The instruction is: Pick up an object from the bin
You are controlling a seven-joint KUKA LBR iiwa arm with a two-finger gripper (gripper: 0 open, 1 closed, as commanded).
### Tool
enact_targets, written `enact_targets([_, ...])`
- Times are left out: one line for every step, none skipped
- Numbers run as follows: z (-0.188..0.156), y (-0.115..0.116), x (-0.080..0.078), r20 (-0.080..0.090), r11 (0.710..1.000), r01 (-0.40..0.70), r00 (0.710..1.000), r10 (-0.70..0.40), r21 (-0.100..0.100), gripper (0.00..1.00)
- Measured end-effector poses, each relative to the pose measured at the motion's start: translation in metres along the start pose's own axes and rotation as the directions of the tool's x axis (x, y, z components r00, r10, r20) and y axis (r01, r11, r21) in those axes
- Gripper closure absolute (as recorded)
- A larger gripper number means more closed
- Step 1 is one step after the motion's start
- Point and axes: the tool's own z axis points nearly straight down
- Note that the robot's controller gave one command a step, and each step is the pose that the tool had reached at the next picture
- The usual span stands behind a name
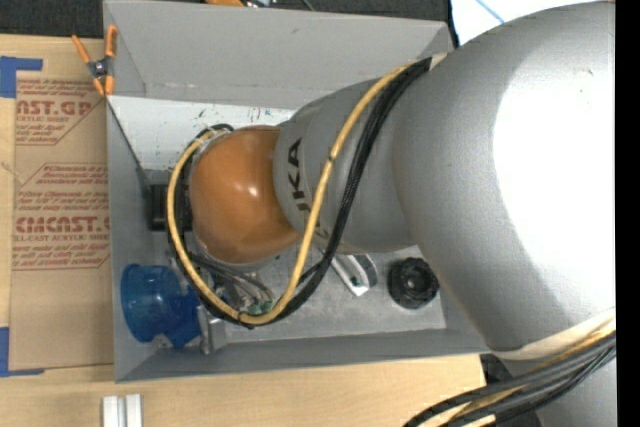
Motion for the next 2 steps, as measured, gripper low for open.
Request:
enact_targets([0.0276, -0.0096, 0.0039, 0.022, 0.996, -0.088, 0.996, 0.088, -0.004, 0.0])
enact_targets([0.0281, -0.0029, -0.002, 0.003, 0.989, -0.151, 0.989, 0.151, -0.002, 1.0])
